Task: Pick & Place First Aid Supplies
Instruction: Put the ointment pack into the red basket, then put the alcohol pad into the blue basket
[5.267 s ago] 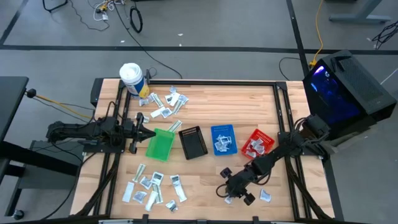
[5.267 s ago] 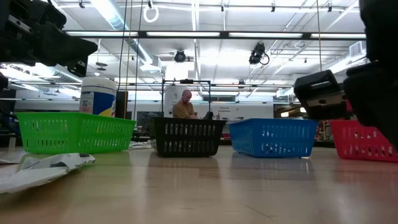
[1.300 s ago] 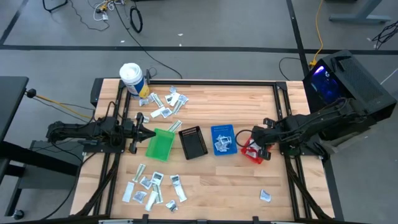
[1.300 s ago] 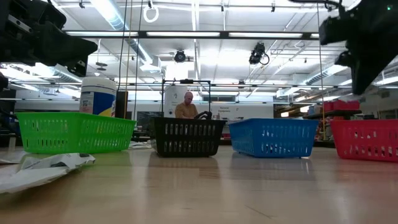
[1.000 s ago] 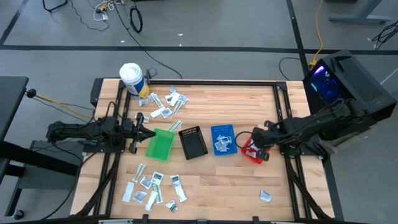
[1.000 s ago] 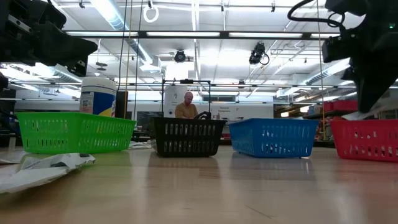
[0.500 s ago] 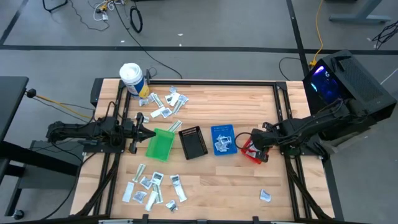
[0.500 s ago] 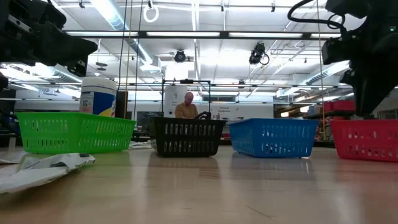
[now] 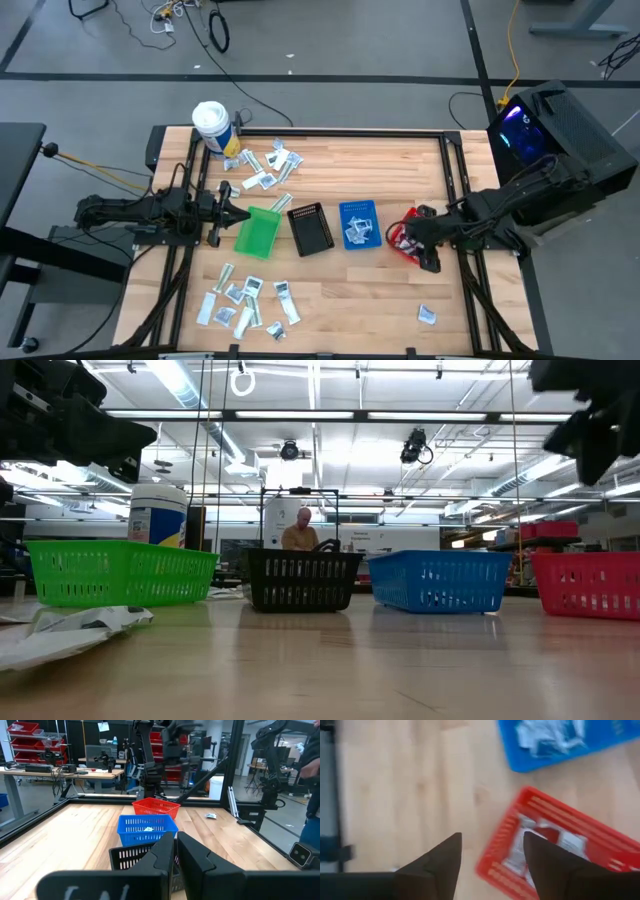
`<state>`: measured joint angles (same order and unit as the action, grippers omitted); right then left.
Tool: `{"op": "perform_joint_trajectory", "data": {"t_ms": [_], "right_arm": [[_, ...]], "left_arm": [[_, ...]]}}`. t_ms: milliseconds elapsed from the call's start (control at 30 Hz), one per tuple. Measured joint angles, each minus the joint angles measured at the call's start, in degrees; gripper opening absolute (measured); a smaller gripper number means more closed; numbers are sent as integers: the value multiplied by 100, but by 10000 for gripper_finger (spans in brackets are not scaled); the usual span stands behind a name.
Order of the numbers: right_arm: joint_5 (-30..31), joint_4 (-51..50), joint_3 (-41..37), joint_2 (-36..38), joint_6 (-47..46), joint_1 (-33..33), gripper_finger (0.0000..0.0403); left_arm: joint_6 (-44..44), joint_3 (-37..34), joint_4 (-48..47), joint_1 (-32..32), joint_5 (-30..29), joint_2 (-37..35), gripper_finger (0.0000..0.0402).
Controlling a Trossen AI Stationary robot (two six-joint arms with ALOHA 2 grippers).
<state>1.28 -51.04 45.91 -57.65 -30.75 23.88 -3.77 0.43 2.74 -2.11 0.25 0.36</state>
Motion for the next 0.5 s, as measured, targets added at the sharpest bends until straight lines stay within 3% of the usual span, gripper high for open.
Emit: {"op": "perform_joint_trajectory", "data": {"t_ms": [233,500], "right_arm": [[-136,815,107,-62,318,813,228],[-31,1206,107,-458,-141,1809,229]], "left_arm": [[0,-2,0,0,0,0,32],[0,-2,0,0,0,-1,32]]}}
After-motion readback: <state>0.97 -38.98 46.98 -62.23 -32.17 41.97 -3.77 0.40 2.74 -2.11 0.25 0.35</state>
